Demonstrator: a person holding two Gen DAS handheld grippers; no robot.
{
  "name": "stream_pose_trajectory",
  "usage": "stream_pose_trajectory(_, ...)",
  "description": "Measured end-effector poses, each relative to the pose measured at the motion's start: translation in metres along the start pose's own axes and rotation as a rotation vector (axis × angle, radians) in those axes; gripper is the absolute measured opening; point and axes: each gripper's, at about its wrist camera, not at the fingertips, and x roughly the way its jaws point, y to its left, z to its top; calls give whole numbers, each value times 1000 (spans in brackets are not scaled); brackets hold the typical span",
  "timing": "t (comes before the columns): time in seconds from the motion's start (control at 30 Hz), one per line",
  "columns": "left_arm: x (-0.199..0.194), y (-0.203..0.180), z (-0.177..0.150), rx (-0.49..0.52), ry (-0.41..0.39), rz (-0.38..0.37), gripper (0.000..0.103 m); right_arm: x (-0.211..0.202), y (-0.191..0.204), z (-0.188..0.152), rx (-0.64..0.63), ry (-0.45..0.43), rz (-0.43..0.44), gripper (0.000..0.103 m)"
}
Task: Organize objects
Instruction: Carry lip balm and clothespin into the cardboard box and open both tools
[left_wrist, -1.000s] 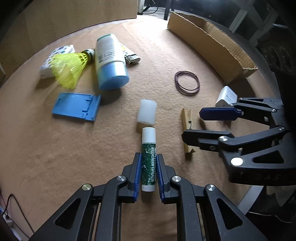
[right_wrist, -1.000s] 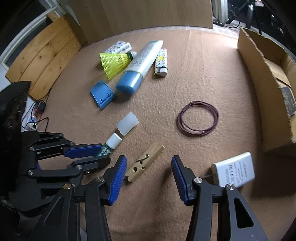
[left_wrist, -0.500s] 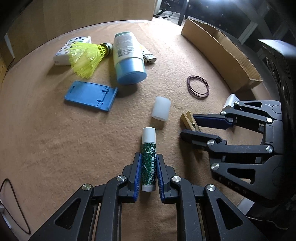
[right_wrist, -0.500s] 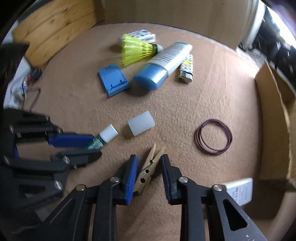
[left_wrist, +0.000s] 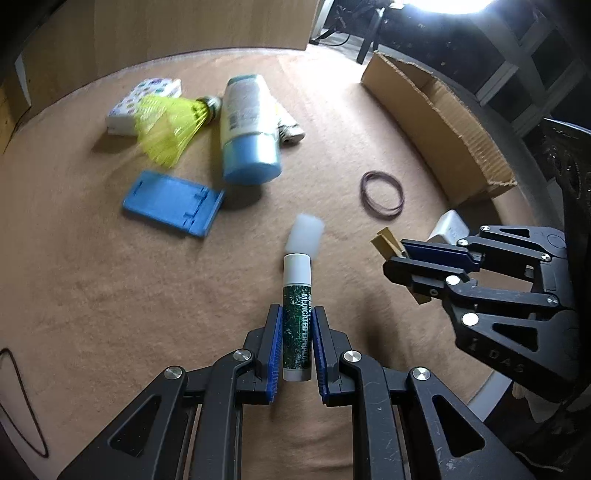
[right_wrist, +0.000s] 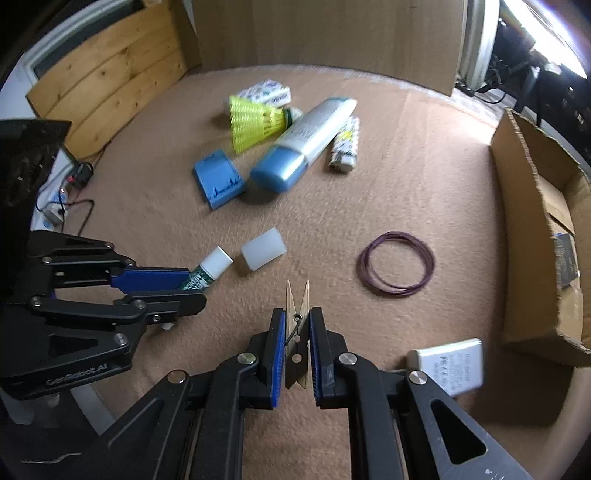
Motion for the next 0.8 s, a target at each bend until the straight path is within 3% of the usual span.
stream_pose_trajectory(0.17,-10,-18,12,22,-31,-10,17,-25,-22,3,51,-48,16,11)
stream_pose_trajectory(0.43,-10,-59,67,86,-79,-33,17,-64,-74,7,117,-123,-10,11)
stream_pose_trajectory(0.8,0,-132,120,172,-111,-102,17,-95,-161,-2,216,-187,-107,11)
